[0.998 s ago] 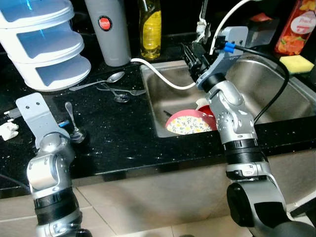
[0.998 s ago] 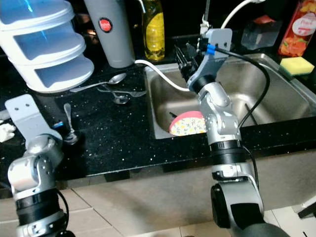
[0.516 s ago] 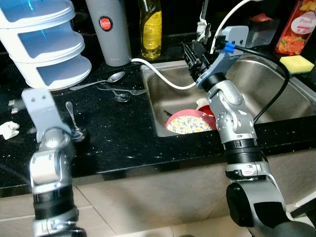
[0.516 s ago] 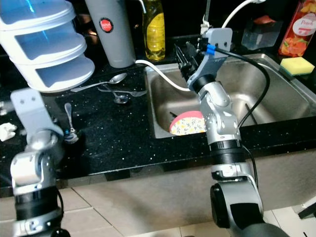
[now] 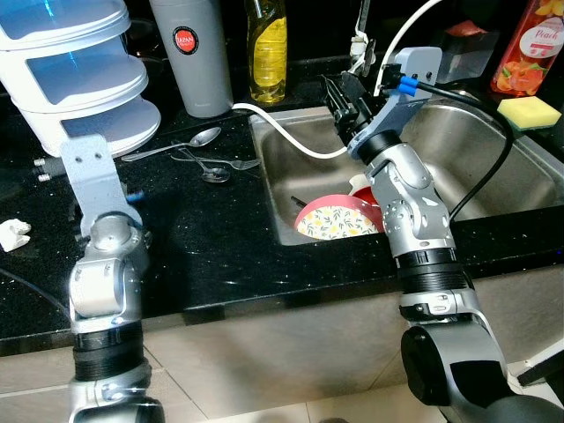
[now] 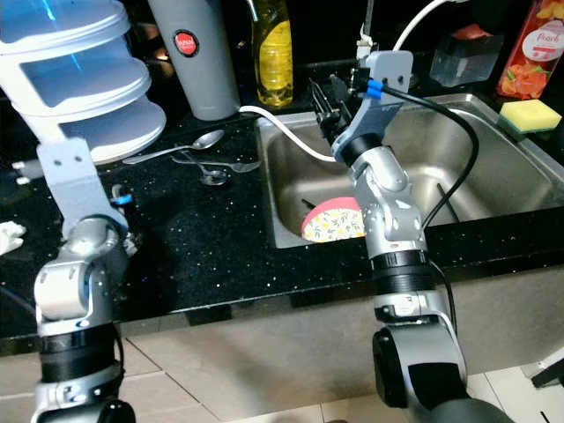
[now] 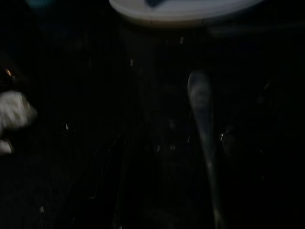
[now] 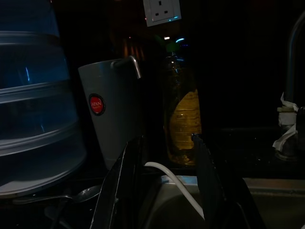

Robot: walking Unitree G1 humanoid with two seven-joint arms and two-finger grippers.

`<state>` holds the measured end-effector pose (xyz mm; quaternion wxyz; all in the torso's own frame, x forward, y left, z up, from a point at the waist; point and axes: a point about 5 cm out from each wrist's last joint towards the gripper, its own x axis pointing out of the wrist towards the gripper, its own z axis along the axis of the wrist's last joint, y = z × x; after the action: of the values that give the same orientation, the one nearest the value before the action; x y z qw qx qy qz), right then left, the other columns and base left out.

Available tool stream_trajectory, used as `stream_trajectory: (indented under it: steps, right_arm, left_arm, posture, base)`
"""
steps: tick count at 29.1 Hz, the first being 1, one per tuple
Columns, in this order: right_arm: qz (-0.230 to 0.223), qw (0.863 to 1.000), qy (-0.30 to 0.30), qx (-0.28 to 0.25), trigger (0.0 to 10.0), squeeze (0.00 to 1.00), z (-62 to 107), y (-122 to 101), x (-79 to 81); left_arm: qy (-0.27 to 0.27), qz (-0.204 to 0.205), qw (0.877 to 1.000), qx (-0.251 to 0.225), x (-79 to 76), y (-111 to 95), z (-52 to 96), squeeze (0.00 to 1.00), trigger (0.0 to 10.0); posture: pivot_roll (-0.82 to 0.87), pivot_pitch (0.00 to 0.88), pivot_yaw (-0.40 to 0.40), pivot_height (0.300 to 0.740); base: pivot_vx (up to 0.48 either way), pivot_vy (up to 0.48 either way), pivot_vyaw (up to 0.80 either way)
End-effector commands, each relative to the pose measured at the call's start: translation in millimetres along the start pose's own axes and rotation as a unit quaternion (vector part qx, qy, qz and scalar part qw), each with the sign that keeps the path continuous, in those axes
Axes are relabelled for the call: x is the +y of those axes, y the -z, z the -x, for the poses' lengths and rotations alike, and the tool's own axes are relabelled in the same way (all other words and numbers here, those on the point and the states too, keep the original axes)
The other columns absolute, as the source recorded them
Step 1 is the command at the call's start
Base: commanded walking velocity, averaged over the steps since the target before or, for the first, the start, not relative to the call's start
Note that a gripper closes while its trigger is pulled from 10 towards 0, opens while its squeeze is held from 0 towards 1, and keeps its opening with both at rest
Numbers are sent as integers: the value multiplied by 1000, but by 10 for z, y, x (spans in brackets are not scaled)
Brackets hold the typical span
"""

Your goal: Kitchen organization

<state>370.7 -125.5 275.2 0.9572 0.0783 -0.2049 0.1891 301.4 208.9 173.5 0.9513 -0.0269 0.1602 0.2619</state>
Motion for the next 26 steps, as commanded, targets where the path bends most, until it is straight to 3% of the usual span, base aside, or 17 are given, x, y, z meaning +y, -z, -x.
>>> stream_trajectory:
  steps: [1,5,6,7,9,14,21,24,25,26]
  right_arm:
    - [2,1000,0,3,10000,0,6,22,-5]
    - [2,1000,-1,2,10000,0,-3,16,3]
    - [2,1000,-1,1,10000,0,-4,16,5]
    - [2,1000,-2,1,10000,0,-4,15,6]
    - [2,1000,-2,1,10000,0,-2,17,7]
    - [5,1000,-1,1,10000,0,6,16,-2]
    - [8,1000,-1,2,10000,0,2,6,-23]
    - [8,1000,-2,1,10000,0,-7,-2,-18]
    - [8,1000,-2,1,10000,0,-7,-2,-18]
    - [9,1000,-2,1,10000,0,-9,-4,-16]
  left_arm:
    - [4,-3,1000,25,-12,104,-19,0,10000]
    - [22,2,997,68,-28,286,-62,0,10000]
    - [24,3,996,82,-16,352,-75,0,5922]
    - [24,2,996,87,-8,379,-78,0,5922]
    - [19,-2,995,96,25,439,-85,0,0]
    - [7,2,994,109,78,539,-98,0,0]
    - [5,5,996,93,61,486,-111,0,0]
    - [23,16,1000,4,-5,173,-104,0,0]
    - [23,16,1000,4,-5,173,-104,0,0]
    - [34,21,998,-50,-33,-14,-70,0,2275]
  posture:
    - [-44,0,54,740]
    - [-46,0,57,740]
    - [-47,0,60,740]
    - [-47,0,60,740]
    - [-48,0,62,740]
    - [-61,0,60,740]
    - [-62,0,57,740]
    - [-62,0,52,740]
    - [-62,0,52,740]
    - [-63,0,52,740]
  base:
    - [0,0,0]
    - [0,0,0]
    - [0,0,0]
    - [0,0,0]
    - [0,0,0]
    - [0,0,0]
    - [0,0,0]
    - [0,0,0]
    - [0,0,0]
    - [0,0,0]
